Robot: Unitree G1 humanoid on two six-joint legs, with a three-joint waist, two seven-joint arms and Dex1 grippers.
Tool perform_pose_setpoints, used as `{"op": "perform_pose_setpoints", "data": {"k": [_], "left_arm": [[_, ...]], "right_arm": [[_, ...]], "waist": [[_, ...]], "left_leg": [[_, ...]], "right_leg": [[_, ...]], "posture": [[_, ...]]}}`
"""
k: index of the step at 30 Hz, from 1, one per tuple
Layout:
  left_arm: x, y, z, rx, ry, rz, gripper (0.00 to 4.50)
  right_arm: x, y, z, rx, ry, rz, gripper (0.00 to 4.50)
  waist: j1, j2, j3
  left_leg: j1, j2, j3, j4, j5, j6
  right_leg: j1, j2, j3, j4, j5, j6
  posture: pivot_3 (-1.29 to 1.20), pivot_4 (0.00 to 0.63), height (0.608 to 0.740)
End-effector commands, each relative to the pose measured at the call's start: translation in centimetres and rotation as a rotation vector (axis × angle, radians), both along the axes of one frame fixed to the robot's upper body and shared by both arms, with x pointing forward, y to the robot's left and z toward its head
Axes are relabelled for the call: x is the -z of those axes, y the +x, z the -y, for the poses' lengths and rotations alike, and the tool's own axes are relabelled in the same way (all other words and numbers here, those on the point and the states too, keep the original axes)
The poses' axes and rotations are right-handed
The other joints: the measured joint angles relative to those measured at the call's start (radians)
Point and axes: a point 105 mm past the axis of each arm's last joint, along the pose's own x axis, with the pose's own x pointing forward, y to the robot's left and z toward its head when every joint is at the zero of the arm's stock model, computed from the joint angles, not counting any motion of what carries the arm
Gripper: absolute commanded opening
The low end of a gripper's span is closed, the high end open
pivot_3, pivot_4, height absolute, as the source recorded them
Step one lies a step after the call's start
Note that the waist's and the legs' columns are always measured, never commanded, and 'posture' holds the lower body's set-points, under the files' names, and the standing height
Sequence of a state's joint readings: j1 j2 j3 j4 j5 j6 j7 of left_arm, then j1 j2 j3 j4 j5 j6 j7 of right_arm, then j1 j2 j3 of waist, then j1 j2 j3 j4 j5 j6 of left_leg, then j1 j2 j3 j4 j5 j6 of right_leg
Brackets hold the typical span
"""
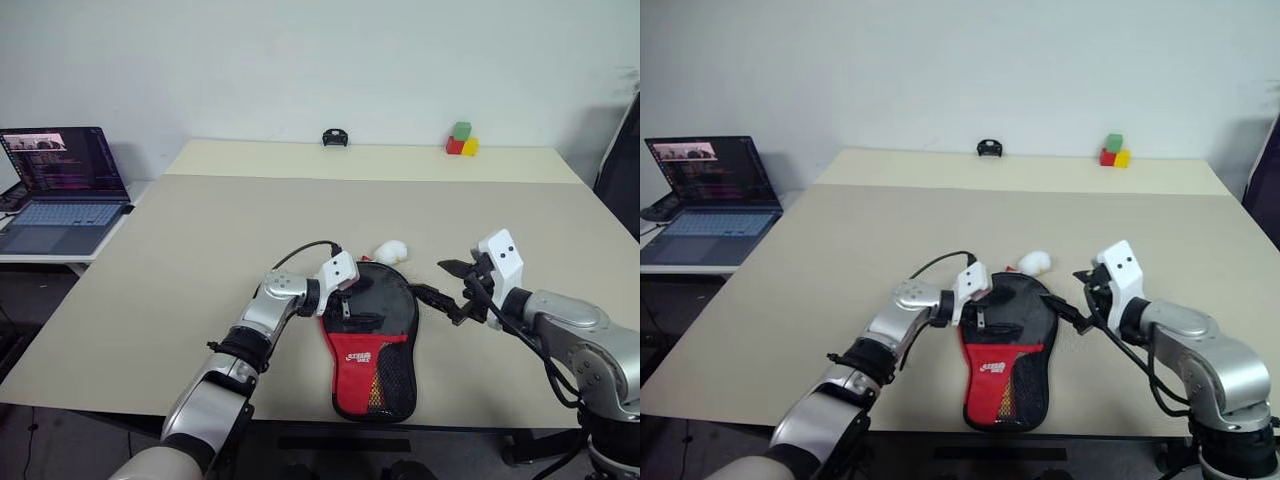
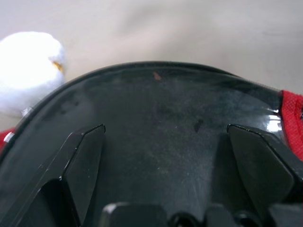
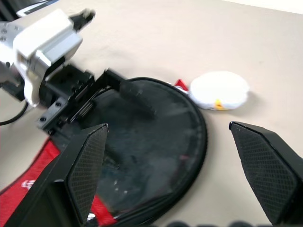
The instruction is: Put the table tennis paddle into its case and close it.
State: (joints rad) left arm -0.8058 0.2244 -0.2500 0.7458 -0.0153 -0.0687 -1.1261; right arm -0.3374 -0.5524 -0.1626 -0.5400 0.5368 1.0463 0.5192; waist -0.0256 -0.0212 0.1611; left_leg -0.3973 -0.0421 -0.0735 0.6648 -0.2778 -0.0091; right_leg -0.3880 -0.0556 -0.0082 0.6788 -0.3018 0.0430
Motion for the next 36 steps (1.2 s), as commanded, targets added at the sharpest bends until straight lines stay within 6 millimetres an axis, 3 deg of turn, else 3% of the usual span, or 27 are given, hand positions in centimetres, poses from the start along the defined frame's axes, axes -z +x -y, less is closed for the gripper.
{"op": "perform_pose_setpoints", "data": {"k": [1,10,16,22,28,36], "left_arm": [[0.9,0.1,0.2,0.004,0.029,0.004,4.49],[2.3,0.1,0.1,0.000,0.051,-0.008,4.49],[2.4,0.0,0.3,0.003,0.048,-0.007,4.49],[2.4,-0.1,0.0,0.000,0.051,-0.002,4.49],[2.4,-0.1,-0.1,-0.003,0.051,-0.001,4.49],[2.5,-0.1,-0.3,-0.008,0.055,0.000,4.49]], "right_arm": [[-1.9,0.6,0.4,0.012,0.002,0.077,4.50],[-3.9,6.7,0.1,0.123,0.092,0.101,4.50],[-2.2,11.4,-0.8,0.184,0.161,0.017,4.50],[-0.4,14.5,-2.6,0.234,0.230,-0.061,4.50],[1.2,15.8,-4.8,0.237,0.243,-0.099,4.50],[4.6,15.6,-6.1,0.229,0.174,-0.140,4.50]], "waist": [[0.000,0.000,0.000],[-0.001,0.001,-0.001],[-0.001,0.001,-0.001],[-0.005,0.002,-0.001],[-0.006,0.002,-0.001],[-0.007,0.002,-0.001]], "left_leg": [[0.000,0.000,0.000,0.000,0.000,0.000],[0.009,0.000,0.002,0.000,0.001,0.001],[0.013,-0.001,0.003,0.000,0.001,0.001],[0.013,0.000,0.004,0.000,0.001,0.001],[0.014,0.000,0.004,-0.001,0.001,0.001],[0.014,0.001,0.005,-0.001,0.001,0.001]], "right_leg": [[0.000,0.000,0.000,0.000,0.000,0.000],[0.007,0.000,-0.001,0.002,0.000,0.000],[0.010,0.000,0.000,0.002,0.000,-0.001],[0.010,0.000,0.001,0.002,0.000,-0.001],[0.009,0.000,0.001,0.002,0.000,-0.001],[0.009,0.000,0.003,0.002,0.001,-0.001]], "posture": [[0.00,0.150,0.740],[0.00,0.150,0.740],[0.00,0.150,0.740],[0.00,0.150,0.740],[0.00,0.150,0.740],[0.00,0.150,0.740]]}}
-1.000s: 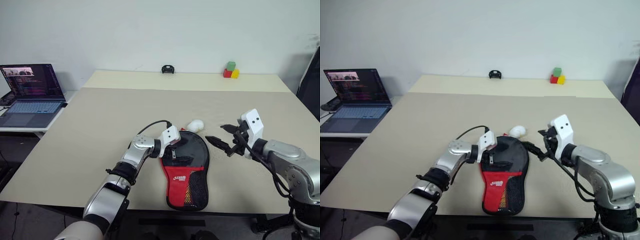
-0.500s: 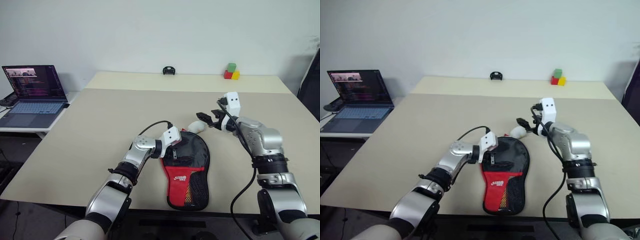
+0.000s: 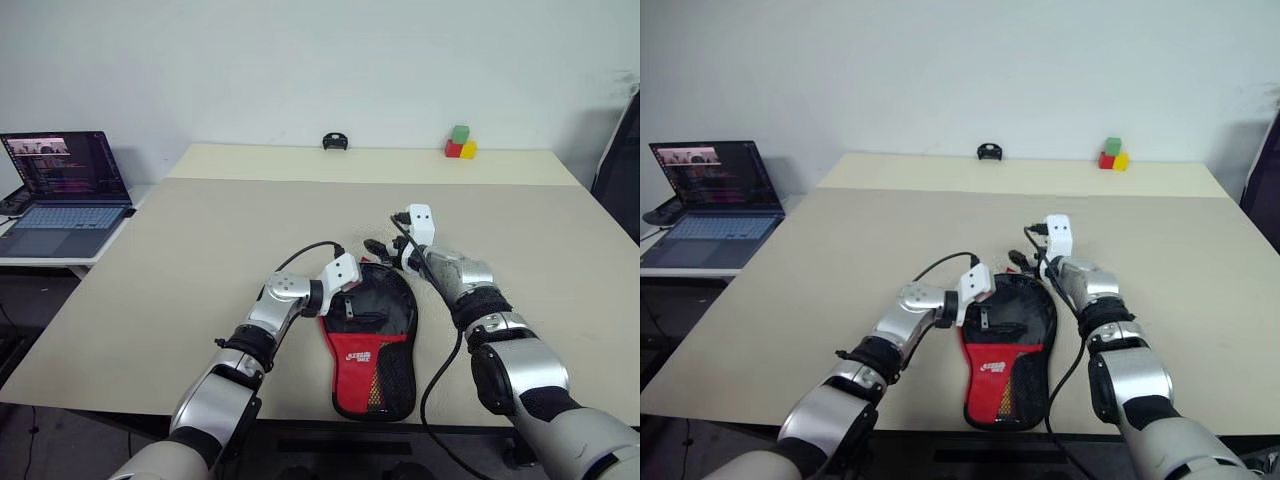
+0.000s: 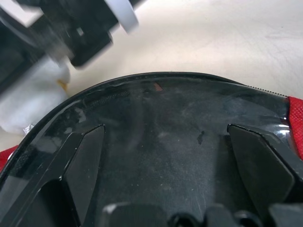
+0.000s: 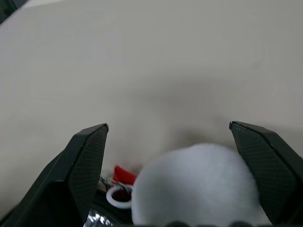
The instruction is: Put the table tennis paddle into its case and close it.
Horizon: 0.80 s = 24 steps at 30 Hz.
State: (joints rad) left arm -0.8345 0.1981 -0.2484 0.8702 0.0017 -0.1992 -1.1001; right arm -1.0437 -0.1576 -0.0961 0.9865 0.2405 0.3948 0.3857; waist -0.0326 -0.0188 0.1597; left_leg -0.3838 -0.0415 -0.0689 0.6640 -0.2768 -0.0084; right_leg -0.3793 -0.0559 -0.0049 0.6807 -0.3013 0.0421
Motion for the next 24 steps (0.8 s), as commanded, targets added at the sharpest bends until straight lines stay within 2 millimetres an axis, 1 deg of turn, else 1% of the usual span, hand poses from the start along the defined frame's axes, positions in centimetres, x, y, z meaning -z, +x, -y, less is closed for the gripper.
{"op": "perform_pose_setpoints", "data": {"k": [1,10,13,16,22,24], "left_arm": [[1.9,-0.5,-0.7,-0.013,0.063,-0.041,4.49],[2.1,-0.6,-0.7,-0.013,0.066,-0.043,4.49],[2.1,-0.6,-0.7,-0.013,0.066,-0.045,4.49],[2.3,-0.7,-0.7,-0.015,0.069,-0.046,4.50],[2.5,-0.8,-0.7,-0.019,0.071,-0.052,4.50],[2.6,-0.8,-0.7,-0.019,0.071,-0.053,4.50]], "right_arm": [[-0.6,0.2,-0.3,-0.010,-0.028,0.051,4.50],[0.9,-0.2,-0.3,-0.039,-0.146,0.067,4.50],[1.1,-0.4,-0.5,-0.053,-0.159,0.073,4.50],[1.0,-0.4,-0.6,-0.050,-0.152,0.074,3.92],[0.9,-0.5,-0.9,-0.056,-0.136,0.071,1.89],[0.8,-0.5,-1.1,-0.061,-0.119,0.070,1.31]], "waist": [[0.000,0.000,0.000],[0.000,0.000,0.000],[0.000,0.000,0.000],[0.000,0.001,0.000],[0.000,0.001,0.000],[0.000,0.001,0.000]], "left_leg": [[0.000,0.000,0.000,0.000,0.000,0.000],[0.000,0.000,0.000,0.000,0.000,0.000],[0.000,0.000,0.000,0.000,0.000,0.000],[0.001,0.000,0.000,0.000,0.000,0.000],[0.001,0.000,0.000,0.000,0.000,0.000],[0.001,0.000,0.000,0.000,0.000,0.000]], "right_leg": [[0.000,0.000,0.001,0.000,0.000,0.000],[0.000,0.000,0.004,0.000,0.000,0.000],[0.000,0.000,0.004,0.000,0.000,0.000],[0.000,0.000,0.004,0.000,0.000,0.000],[0.000,0.000,0.004,0.000,0.000,0.000],[0.000,0.000,0.004,0.000,0.000,0.000]], "posture": [[0.00,0.150,0.740],[0.00,0.150,0.740],[0.00,0.150,0.740],[0.00,0.150,0.740],[0.00,0.150,0.740],[0.00,0.150,0.740]]}}
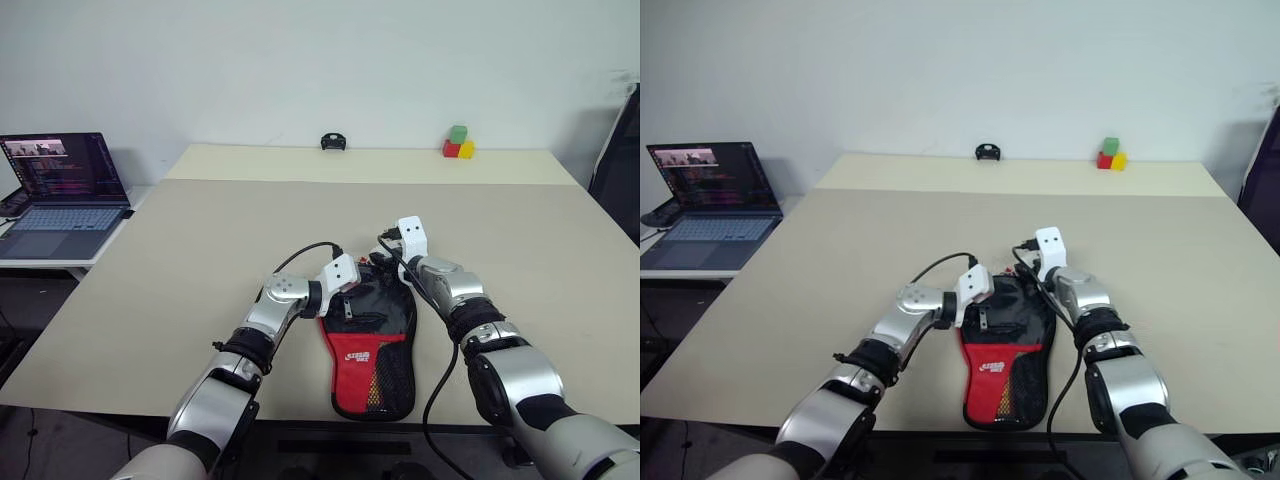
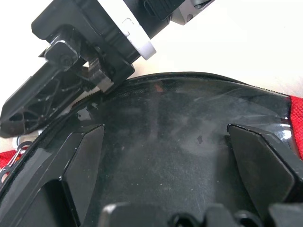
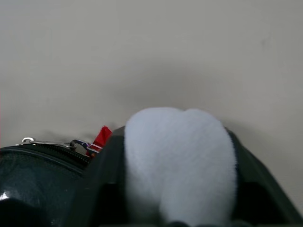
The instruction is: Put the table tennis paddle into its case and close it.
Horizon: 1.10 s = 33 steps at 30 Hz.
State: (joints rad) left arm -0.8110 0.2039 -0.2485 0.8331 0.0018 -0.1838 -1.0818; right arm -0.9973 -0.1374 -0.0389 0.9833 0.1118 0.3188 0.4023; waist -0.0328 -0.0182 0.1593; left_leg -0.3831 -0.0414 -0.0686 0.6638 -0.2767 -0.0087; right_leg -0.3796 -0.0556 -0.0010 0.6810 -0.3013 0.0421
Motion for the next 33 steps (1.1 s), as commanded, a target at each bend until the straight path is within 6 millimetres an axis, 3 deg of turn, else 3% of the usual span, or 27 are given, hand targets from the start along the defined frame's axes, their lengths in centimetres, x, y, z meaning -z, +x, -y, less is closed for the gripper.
{"op": "perform_pose_setpoints", "data": {"k": [1,4,13,18,25,33], "left_arm": [[2.5,-0.8,-0.6,-0.001,0.074,-0.060,4.50],[2.7,-0.9,-0.6,-0.002,0.075,-0.064,4.50],[2.9,-1.1,-0.6,0.001,0.078,-0.072,4.50],[3.0,-1.1,-0.7,0.000,0.082,-0.073,4.50],[3.1,-1.2,-0.8,0.000,0.084,-0.076,4.50],[3.1,-1.2,-0.8,0.000,0.083,-0.076,4.50]], "right_arm": [[-1.1,0.0,-0.6,-0.015,0.045,0.027,1.12],[-1.2,0.0,-0.5,-0.012,0.054,0.021,0.85],[-0.9,-0.6,-1.5,-0.072,0.058,0.001,0.83],[-0.7,-0.8,-1.7,-0.075,0.053,-0.010,2.44],[-0.7,-0.7,-1.5,-0.058,0.062,-0.015,2.44],[-2.0,-1.3,-1.8,-0.105,0.240,-0.038,2.44]], "waist": [[0.000,0.000,0.000],[0.000,0.000,0.000],[0.000,0.000,0.000],[0.000,0.001,0.000],[0.000,0.001,-0.001],[0.000,0.001,-0.001]], "left_leg": [[0.000,0.000,0.000,0.000,0.000,0.000],[0.000,0.000,0.000,0.000,0.000,0.000],[0.000,0.000,0.000,-0.001,0.000,0.000],[0.000,0.000,0.000,-0.001,0.000,0.000],[0.001,0.000,0.000,-0.001,0.000,0.000],[0.001,0.000,0.000,-0.001,0.000,0.000]], "right_leg": [[0.000,0.000,0.000,0.000,0.000,0.000],[0.000,0.000,0.000,0.000,0.000,0.000],[0.000,0.000,0.000,0.000,0.000,0.000],[0.000,0.000,0.000,0.000,0.000,0.000],[0.000,0.000,0.001,0.000,0.000,0.000],[0.000,0.000,0.001,0.000,0.000,0.000]], "posture": [[0.00,0.150,0.740],[0.00,0.150,0.740],[0.00,0.150,0.740],[0.00,0.150,0.740],[0.00,0.150,0.740],[0.00,0.150,0.740]]}}
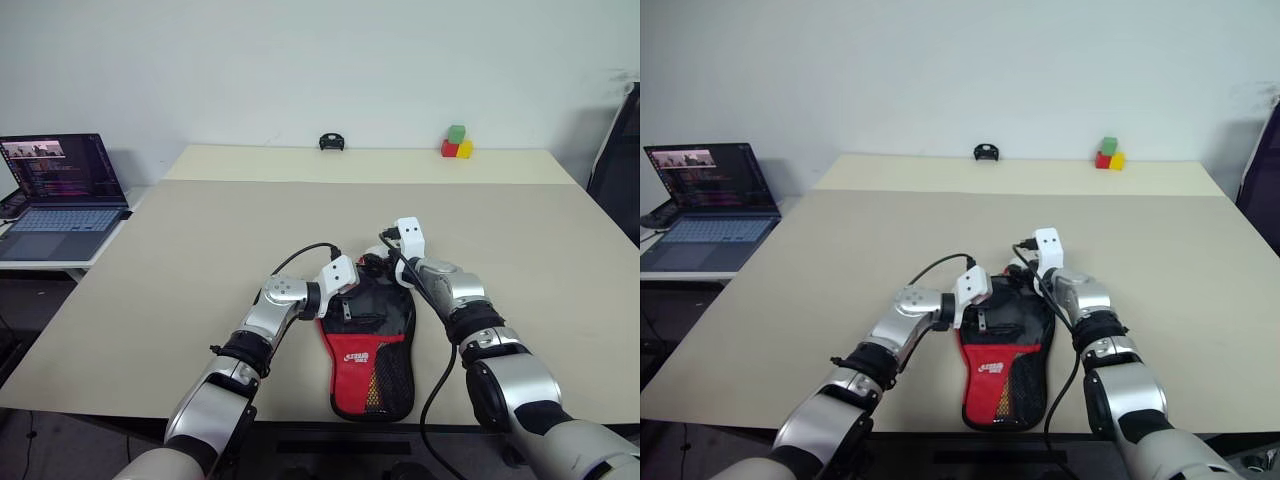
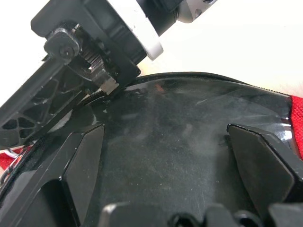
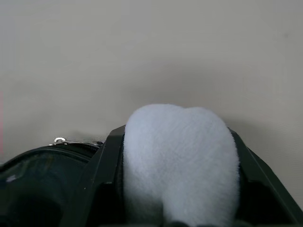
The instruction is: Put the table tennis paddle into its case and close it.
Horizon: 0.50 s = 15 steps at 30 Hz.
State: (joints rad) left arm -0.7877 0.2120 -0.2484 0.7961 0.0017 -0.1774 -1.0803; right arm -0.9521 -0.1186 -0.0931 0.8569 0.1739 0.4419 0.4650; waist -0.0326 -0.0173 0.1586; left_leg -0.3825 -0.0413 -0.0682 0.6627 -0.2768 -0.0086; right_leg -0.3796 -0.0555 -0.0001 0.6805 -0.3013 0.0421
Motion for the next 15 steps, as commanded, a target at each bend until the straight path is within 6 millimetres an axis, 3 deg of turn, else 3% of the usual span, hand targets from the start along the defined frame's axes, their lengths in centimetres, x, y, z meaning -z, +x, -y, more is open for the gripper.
{"op": "perform_pose_setpoints", "data": {"k": [1,5,9,15], "left_arm": [[3.0,-1.0,-0.6,0.002,0.084,-0.083,4.50],[3.1,-1.0,-0.7,0.002,0.086,-0.083,4.50],[3.1,-1.0,-0.7,0.003,0.087,-0.082,4.50],[3.1,-1.0,-0.8,0.001,0.090,-0.081,4.50]], "right_arm": [[-1.7,-0.4,-0.8,-0.053,0.118,0.018,2.44],[-1.8,-0.6,-0.6,-0.057,0.091,0.040,2.44],[-1.4,-0.7,-0.9,-0.071,0.025,0.068,3.29],[-0.7,-0.3,-0.3,-0.029,-0.022,0.074,3.29]], "waist": [[0.000,0.000,0.000],[0.000,0.000,0.000],[0.000,0.000,0.000],[0.000,0.000,0.000]], "left_leg": [[0.000,0.000,0.000,0.000,0.000,0.000],[0.000,0.000,0.000,0.000,0.000,0.000],[0.000,0.000,0.000,0.000,0.000,0.000],[0.000,0.000,0.000,0.000,0.000,0.000]], "right_leg": [[0.000,0.000,0.000,0.000,0.000,0.000],[0.000,0.000,0.000,0.000,0.000,0.000],[0.000,0.000,0.000,0.000,0.000,0.000],[0.000,0.000,0.000,0.000,0.000,0.000]], "posture": [[0.00,0.150,0.740],[0.00,0.150,0.740],[0.00,0.150,0.740],[0.00,0.150,0.740]]}}
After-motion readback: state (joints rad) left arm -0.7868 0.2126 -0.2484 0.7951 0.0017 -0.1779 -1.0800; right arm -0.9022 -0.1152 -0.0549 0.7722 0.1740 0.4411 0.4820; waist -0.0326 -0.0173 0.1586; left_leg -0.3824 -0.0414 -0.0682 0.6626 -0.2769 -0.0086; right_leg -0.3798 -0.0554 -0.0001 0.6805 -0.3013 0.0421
